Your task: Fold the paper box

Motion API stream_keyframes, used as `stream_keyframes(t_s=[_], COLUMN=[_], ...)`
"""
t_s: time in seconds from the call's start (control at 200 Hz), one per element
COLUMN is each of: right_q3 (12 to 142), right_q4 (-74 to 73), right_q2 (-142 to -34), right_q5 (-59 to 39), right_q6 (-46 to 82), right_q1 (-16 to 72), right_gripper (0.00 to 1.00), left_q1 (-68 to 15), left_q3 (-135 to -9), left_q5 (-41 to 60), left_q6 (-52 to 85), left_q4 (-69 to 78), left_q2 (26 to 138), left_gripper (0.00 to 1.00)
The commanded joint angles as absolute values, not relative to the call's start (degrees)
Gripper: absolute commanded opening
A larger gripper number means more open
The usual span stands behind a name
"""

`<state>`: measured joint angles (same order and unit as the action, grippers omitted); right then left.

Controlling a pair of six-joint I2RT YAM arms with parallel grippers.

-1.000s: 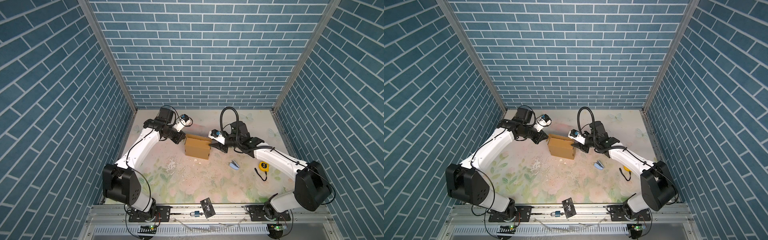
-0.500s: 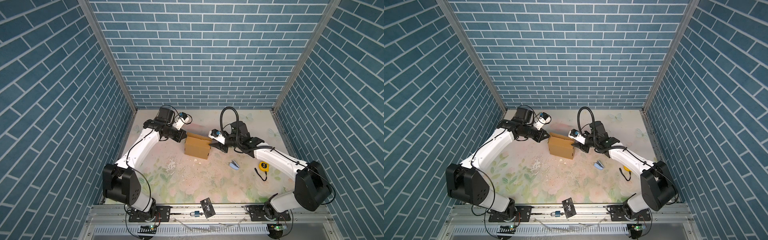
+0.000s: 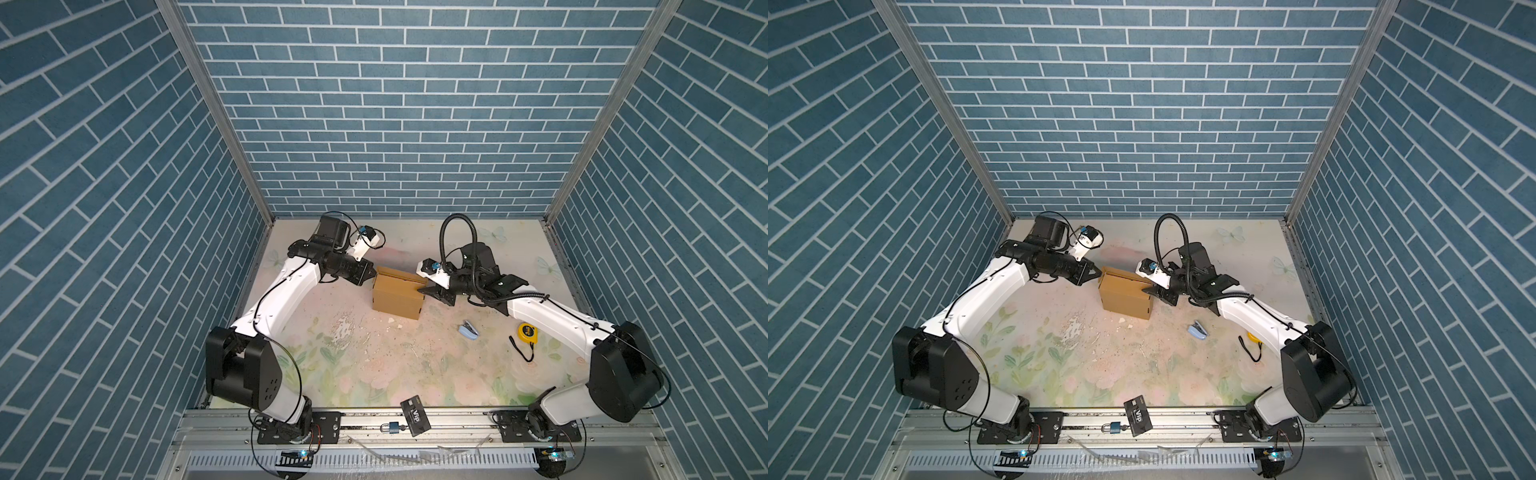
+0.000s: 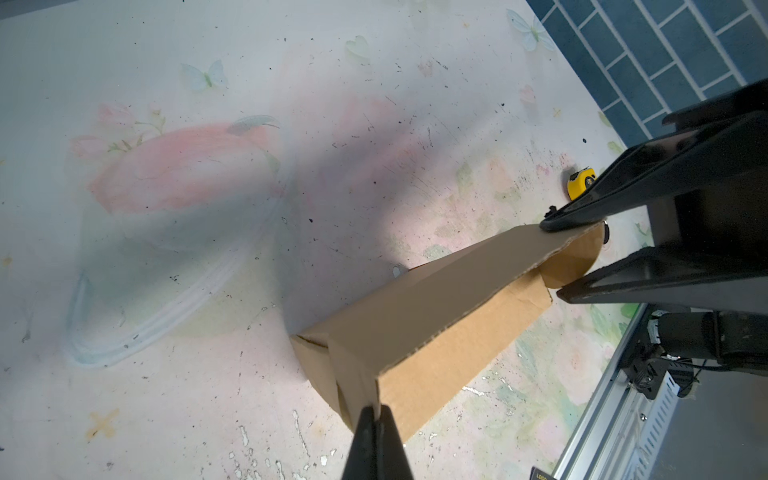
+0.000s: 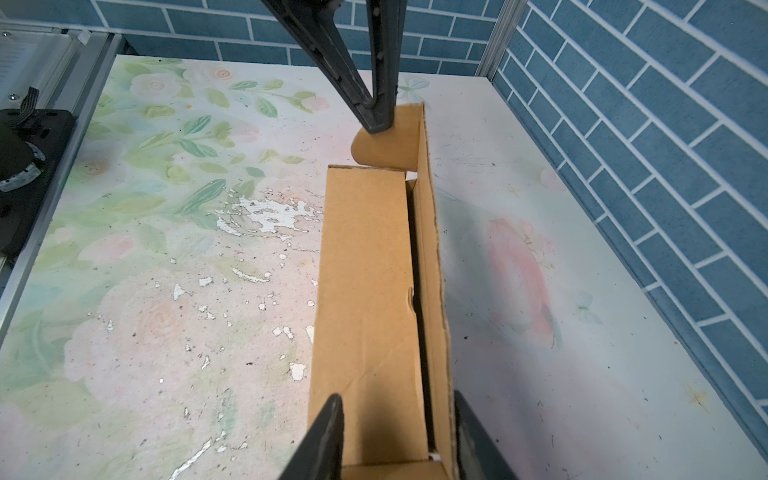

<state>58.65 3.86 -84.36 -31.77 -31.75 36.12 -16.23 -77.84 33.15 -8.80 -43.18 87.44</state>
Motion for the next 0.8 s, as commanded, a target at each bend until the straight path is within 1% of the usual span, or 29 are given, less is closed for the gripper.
stream_keyframes(t_s=[0.0, 0.38, 0.795], right_q3=[57.92, 57.47, 57.49], right_q4=[4.48, 4.39, 4.22], right_q2=[-84.29, -84.44, -84.56], right_q5=[-32.54, -32.43, -32.43], right_q6=[-32.21, -32.19, -32.12], right_q1=[36.64, 36.57, 36.68], right_gripper=[0.4, 0.39, 0.39], left_q1=[-16.62, -16.01, -15.82], left_q3=[-78.2, -73.47, -70.62], left_q5=[36.46, 39.4, 36.65], left_q6=[-6.27, 3.88, 2.57], left_q4=[-44.04, -38.54, -36.91], left_q2=[88.05, 88.39, 87.89], left_gripper=[0.0, 0.0, 0.0])
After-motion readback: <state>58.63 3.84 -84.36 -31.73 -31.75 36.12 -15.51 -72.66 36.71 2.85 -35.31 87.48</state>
